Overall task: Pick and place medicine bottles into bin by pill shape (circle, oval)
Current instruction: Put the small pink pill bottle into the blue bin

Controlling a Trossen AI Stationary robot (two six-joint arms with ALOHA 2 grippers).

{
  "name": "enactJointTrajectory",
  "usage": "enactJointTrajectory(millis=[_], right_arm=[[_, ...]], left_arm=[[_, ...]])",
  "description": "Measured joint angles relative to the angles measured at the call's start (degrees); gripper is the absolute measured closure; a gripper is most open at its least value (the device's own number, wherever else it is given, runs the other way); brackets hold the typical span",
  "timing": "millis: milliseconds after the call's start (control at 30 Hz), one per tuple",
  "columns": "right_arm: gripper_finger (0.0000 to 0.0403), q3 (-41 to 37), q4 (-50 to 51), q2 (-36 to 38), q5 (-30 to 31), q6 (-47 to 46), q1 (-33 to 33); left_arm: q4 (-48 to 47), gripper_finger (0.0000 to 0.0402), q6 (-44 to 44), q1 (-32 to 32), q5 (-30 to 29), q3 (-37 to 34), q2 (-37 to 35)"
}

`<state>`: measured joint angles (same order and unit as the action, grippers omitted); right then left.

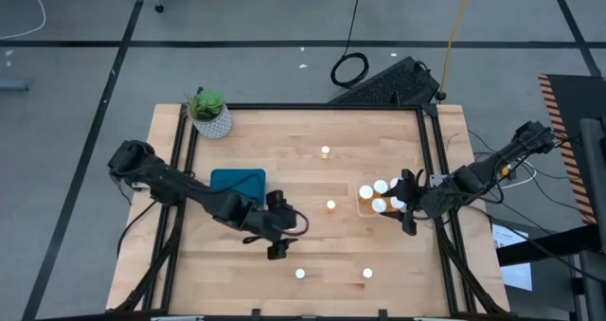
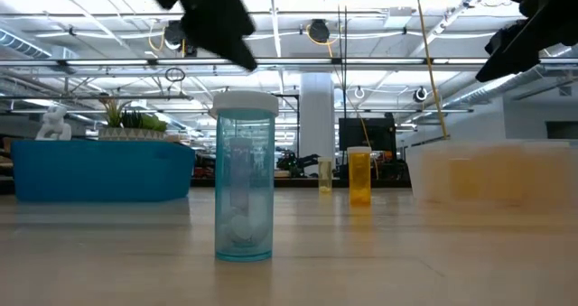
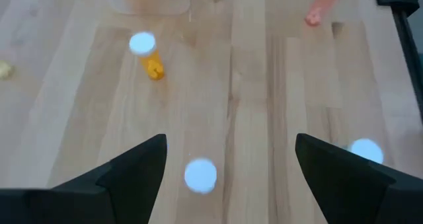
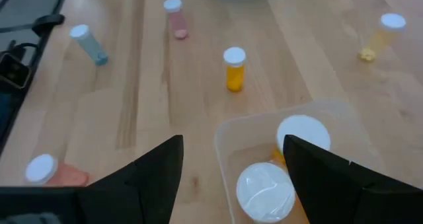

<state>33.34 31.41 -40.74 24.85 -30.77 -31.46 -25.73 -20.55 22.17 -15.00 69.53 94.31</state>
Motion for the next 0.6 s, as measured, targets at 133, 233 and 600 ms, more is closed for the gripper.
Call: enactJointTrajectory(millis=[133,233,600], right_arm=[[0.0155,0.0,0.1,0.4,-1.3,-0.6,0.0],[0.0162,0.0,0.1,0.3,-1.0,-0.8,0.0],[0.0176,0.0,-0.4,-0.8,-0.8,-2.5,-0.2]], left_arm=[[-12.4,0.0067,0.2,-1.7,3.8,9.3,4.5],[-19.0,0.0067,0.8,-2.5,7.9,15.0,8.6],[-27.5,0.0067,6.2,-3.1,7.4,19.9,18.4]])
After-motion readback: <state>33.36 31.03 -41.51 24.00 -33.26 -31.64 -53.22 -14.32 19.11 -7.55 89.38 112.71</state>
